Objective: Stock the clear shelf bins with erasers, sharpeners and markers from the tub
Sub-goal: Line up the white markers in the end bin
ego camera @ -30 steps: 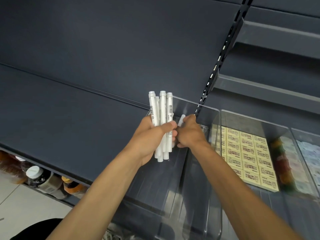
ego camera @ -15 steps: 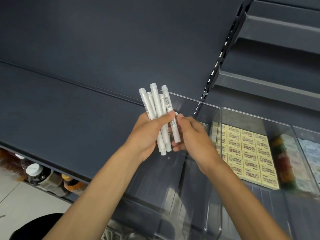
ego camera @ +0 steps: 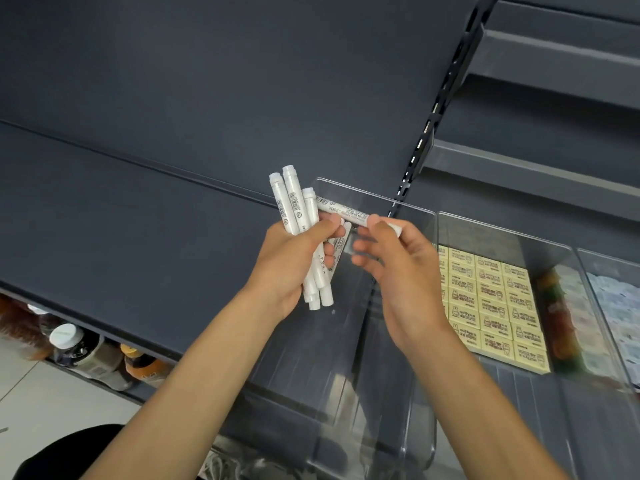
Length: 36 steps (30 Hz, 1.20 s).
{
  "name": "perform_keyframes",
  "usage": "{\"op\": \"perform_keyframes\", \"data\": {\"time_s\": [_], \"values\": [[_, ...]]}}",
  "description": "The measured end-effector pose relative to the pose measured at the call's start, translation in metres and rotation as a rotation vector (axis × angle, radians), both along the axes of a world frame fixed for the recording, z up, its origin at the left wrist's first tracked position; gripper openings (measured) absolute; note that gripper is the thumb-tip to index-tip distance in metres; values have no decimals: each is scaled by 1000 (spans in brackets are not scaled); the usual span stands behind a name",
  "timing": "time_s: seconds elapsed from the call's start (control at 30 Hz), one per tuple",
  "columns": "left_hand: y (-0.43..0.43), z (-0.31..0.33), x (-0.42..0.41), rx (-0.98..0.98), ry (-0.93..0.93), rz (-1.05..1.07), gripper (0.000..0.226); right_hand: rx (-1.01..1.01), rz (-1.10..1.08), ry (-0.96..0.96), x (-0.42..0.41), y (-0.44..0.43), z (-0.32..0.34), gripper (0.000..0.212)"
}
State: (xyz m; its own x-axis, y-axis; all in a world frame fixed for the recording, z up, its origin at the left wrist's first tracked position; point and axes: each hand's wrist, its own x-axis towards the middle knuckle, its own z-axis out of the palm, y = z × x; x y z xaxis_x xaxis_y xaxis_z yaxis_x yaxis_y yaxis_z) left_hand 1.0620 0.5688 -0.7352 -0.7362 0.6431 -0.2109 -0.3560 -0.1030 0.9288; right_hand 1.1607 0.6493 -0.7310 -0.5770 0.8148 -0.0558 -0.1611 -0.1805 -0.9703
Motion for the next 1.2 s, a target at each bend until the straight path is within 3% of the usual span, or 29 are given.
{"op": "perform_keyframes", "data": {"time_s": [0.1,0.27,0.43,0.53,0.67,0.83,1.03,1.2], "values": [[0,-1,2,-23,39,14,11,-31,-77,80,-4,3,5,10],[-2,5,2,-60,28,-40,29,129,-160,53,-7,11,13,11],[0,10,9,-98,26,-120,40,296,-136,-255,-18,23,0,21],[3,8,9,-130,3,-94,44,390,-21,-568,-32,32,-13,28],[2,7,3,-94,-136,-85,27,311,200,-868,-48,42,-28,28],[-1,2,-4,-74,-148,-109,9,333,175,-870,-59,48,-34,20],[3,2,-7,-74,-104,-116,11,218,109,-875,-68,57,-45,18],[5,6,1,-73,-97,-158,19,320,105,-929,-69,52,-49,13]]}}
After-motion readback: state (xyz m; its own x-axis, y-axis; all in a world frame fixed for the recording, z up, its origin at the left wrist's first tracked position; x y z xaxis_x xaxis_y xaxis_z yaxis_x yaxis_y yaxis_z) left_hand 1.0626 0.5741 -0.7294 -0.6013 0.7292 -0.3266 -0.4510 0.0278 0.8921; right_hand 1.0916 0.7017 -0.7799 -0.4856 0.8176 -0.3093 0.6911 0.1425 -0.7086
